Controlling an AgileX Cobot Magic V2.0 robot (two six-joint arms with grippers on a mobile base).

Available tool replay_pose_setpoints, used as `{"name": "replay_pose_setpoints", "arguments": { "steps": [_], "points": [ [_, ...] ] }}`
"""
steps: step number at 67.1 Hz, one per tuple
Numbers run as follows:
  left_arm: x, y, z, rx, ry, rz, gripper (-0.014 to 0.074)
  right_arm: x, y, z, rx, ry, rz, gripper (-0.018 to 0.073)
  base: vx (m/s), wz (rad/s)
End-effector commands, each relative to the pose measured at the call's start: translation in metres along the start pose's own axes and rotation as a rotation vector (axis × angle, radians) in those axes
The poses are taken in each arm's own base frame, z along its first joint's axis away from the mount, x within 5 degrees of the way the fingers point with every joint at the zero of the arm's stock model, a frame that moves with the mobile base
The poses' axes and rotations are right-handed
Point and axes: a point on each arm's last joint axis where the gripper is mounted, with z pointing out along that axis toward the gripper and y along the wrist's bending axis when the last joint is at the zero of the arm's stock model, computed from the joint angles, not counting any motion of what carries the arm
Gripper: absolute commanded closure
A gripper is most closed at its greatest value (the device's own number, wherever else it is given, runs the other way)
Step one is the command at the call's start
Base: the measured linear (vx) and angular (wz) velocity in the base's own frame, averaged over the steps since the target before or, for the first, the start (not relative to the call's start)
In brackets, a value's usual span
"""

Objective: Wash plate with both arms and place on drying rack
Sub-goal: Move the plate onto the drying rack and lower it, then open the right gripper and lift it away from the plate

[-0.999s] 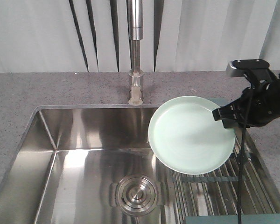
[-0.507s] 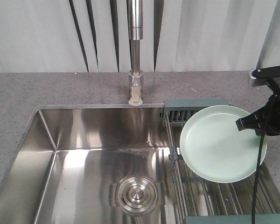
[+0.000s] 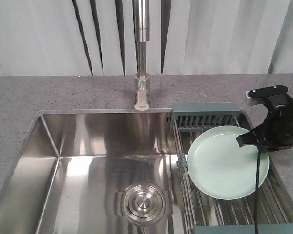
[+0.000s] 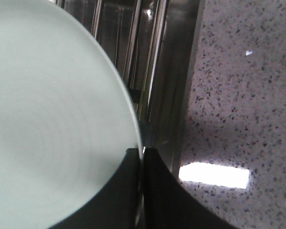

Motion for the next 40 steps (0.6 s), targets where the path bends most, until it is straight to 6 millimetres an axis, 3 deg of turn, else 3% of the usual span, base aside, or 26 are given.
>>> {"name": "replay_pose_setpoints", "arguments": {
  "steps": [1, 9, 25, 33, 40],
  "points": [
    [-0.011, -0.001, -0.004, 0.012, -0.077, -0.005, 0.0011, -0.010, -0.005, -0.010, 0.022, -0.086, -0.004, 0.0533, 0.00, 0.00],
    [-0.011, -0.001, -0.004, 0.012, -0.077, -0.005, 0.0011, -0.011, -0.005, -0.006, 0.021, -0.078, -0.004, 0.0455, 0.00, 0.00],
    [-0.011, -0.001, -0.004, 0.012, -0.077, -0.005, 0.0011, -0.011, -0.005, -0.006, 0.021, -0.080, 0.025, 0.0204, 0.00, 0.00],
    [-0.011, -0.001, -0.004, 0.012, -0.077, -0.005, 0.0011, -0.008, -0.002, -0.018, -0.002, -0.091, 0.066, 0.0164, 0.00, 0.00],
    [-0.011, -0.001, -0.004, 0.012, -0.077, -0.005, 0.0011, -0.005, 0.004, -0.041, -0.050, -0.140, 0.093, 0.0168, 0.00, 0.00]
  ]
}}
